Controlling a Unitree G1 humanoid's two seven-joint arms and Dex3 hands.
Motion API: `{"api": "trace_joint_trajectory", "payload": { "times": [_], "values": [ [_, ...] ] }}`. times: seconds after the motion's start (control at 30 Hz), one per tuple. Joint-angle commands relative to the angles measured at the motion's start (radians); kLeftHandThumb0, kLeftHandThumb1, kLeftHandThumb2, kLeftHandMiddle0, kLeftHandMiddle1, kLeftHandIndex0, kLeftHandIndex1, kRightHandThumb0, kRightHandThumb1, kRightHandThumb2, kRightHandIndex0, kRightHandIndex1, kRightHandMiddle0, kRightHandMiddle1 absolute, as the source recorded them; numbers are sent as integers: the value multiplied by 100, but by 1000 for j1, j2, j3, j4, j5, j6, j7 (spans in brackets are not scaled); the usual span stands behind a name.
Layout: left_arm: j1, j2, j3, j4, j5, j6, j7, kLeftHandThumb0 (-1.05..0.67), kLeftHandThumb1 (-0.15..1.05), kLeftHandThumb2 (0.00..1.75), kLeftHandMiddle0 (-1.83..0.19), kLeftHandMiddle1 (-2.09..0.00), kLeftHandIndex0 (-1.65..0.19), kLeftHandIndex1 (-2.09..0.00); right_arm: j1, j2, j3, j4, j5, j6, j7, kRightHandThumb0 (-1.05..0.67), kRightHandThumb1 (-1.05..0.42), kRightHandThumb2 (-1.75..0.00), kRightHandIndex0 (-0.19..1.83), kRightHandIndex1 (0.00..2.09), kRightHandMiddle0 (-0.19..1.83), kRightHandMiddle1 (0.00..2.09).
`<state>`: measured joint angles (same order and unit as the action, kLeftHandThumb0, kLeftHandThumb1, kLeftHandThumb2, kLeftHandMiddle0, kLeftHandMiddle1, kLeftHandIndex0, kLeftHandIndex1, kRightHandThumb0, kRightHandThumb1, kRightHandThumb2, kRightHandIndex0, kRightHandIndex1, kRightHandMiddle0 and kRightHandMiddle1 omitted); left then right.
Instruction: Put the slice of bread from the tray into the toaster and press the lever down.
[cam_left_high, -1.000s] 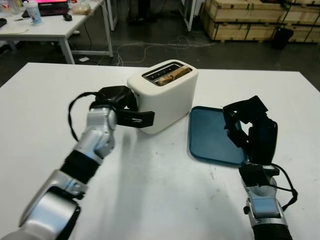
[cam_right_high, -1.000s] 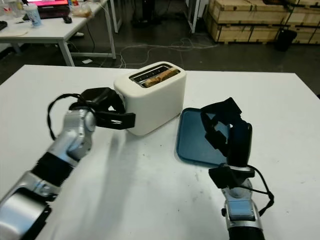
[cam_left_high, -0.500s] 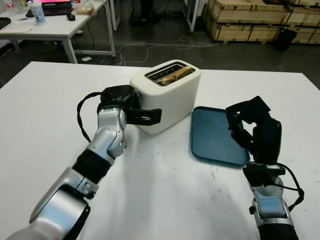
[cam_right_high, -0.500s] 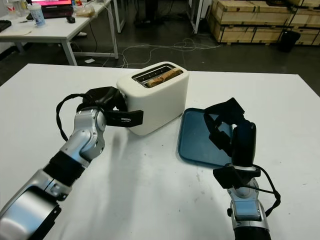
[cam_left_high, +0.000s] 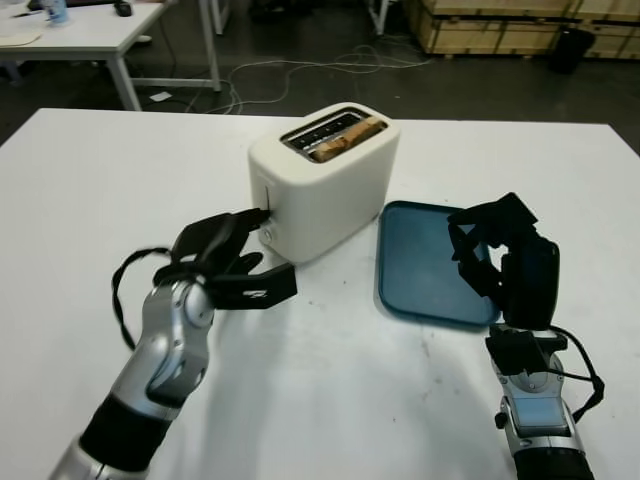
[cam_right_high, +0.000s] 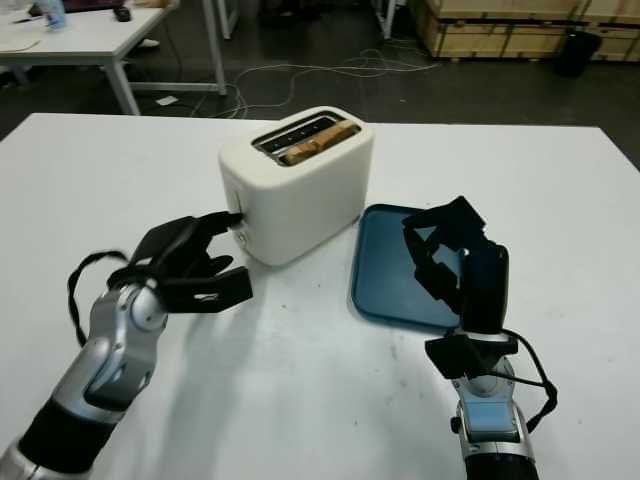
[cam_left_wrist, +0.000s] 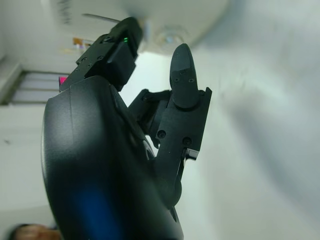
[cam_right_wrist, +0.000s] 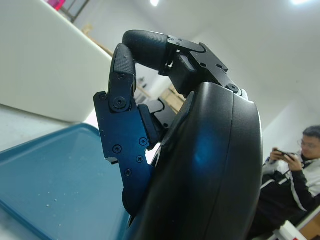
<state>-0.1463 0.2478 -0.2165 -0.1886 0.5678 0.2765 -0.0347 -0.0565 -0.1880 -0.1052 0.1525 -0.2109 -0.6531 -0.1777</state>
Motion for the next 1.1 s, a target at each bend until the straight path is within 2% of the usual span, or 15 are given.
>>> {"api": "trace_joint_trajectory", "payload": {
  "times": [0.0,0.07,0.17,0.23,0.33,0.37,0.47,0.6,0.73,0.9,1.0,1.07],
  "values": [
    [-17,-77,76,-46,-134,-268,151,-29,92,50,-87,-174,-76,0,-10,17,7,-6,1,-4,-5,-35,-92,-37,86,175,71,138],
    [-26,-77,127,-31,-175,-311,180,-30,92,54,-91,-174,-77,-1,-14,19,9,-5,-2,5,-5,-34,-92,-38,87,175,67,149],
    [-57,-54,200,5,-235,-393,190,-29,92,57,-98,-175,-91,-8,-42,33,14,38,2,8,-9,-33,-92,-38,88,175,57,171],
    [-81,-44,235,26,-255,-428,195,-28,92,56,-87,-175,-102,-15,-67,45,17,73,20,23,-3,-34,-92,-39,88,175,54,174],
    [-106,-44,274,42,-305,-458,187,-28,92,52,-62,-173,-105,-24,-112,59,18,110,38,70,2,-37,-92,-40,87,175,53,174],
    [-106,-46,281,41,-318,-460,184,-28,92,49,-58,-170,-98,-37,-125,62,17,116,47,83,5,-37,-92,-39,87,175,54,174],
    [-87,-64,294,35,-360,-463,180,-31,92,44,-55,-155,-66,-94,-163,60,12,138,59,110,8,-34,-92,-39,85,175,54,175],
    [-43,-103,305,31,-413,-481,184,-36,92,34,-58,-148,-58,-114,-211,61,-5,186,88,98,2,-33,-92,-36,83,175,64,147],
    [14,-154,306,33,-419,-486,216,-35,92,26,-58,-159,-56,-127,-232,64,-22,184,100,112,-11,-32,-92,-33,82,172,70,123],
    [79,-214,278,46,-365,-468,274,-40,92,31,-60,-174,-51,-148,-240,62,-32,165,107,134,-11,-32,-92,-30,85,155,81,91],
    [91,-241,266,56,-374,-459,276,-43,92,32,-70,-174,-46,-169,-238,62,-33,142,119,162,0,-31,-92,-28,87,147,85,83],
    [90,-244,262,68,-369,-468,274,-43,92,33,-74,-175,-46,-173,-236,63,-32,131,121,171,-1,-31,-92,-26,89,143,88,77]
  ]
}}
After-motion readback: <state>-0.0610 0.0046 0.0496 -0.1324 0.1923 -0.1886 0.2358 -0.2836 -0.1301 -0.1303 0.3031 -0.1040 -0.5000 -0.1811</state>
